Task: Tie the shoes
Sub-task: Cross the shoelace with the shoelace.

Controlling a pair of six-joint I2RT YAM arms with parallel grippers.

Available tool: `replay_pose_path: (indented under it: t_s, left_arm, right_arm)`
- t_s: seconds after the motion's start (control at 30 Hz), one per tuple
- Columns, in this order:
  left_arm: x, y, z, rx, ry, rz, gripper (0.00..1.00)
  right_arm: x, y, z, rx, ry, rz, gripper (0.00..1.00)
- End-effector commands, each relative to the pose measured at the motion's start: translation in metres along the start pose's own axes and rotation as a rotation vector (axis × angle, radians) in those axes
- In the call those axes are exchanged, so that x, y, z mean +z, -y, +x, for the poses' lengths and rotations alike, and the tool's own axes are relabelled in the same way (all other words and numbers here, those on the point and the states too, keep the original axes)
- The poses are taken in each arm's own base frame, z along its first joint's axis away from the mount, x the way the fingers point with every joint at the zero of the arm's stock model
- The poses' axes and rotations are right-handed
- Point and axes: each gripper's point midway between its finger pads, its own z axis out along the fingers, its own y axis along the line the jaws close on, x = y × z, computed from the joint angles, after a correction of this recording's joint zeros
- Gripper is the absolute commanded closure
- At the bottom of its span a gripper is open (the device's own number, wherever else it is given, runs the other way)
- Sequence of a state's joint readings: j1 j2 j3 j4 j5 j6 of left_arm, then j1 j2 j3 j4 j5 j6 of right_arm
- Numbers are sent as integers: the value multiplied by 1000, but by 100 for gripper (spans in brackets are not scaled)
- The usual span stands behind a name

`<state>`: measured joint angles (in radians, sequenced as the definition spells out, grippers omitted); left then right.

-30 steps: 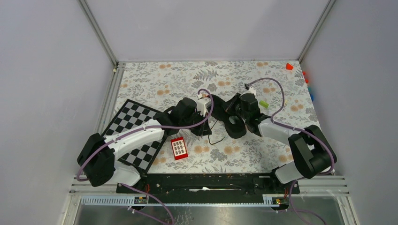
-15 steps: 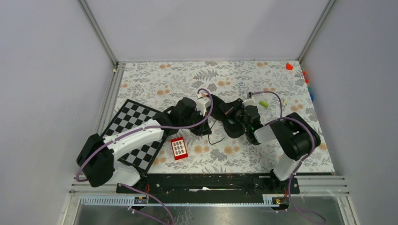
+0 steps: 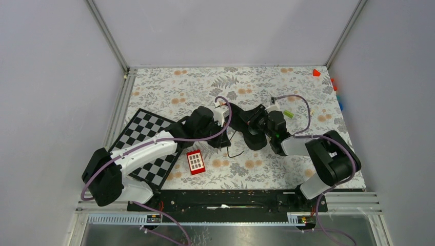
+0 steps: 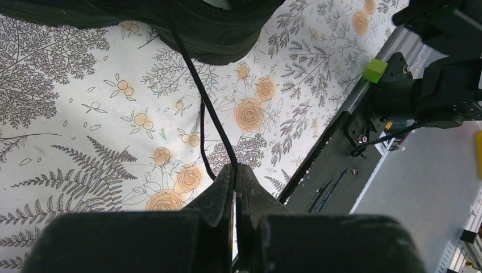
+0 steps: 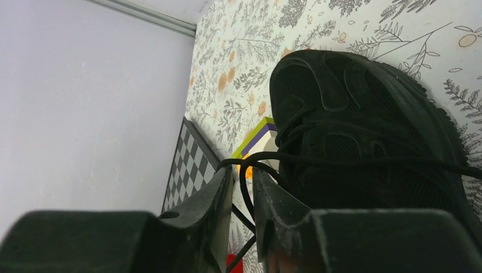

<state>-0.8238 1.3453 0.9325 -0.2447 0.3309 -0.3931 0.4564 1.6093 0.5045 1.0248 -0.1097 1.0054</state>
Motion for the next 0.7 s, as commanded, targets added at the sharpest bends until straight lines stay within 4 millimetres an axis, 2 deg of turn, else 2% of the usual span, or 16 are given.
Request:
replay_pose_path:
  t_s: [0.0, 0.1, 0.23, 0.53, 0.67]
  left_arm:
    - [-8, 9, -15, 37, 53, 16, 100]
    - [-7, 8, -15, 38, 51, 15, 100]
    - [-7, 8, -14, 37, 49, 13, 100]
    - [-6, 8, -13, 34, 47, 15, 100]
    - [-7, 8, -14, 34, 50, 15, 100]
  right_arm:
    - [-6, 1, 0, -81, -62, 63, 70]
    - [-8, 3, 2, -95, -81, 86, 63]
    - [-12, 8, 2, -104, -97, 129, 62]
    - [-24, 5, -8, -174, -84, 178, 66]
    - [-25, 3, -7, -191, -114, 189, 59]
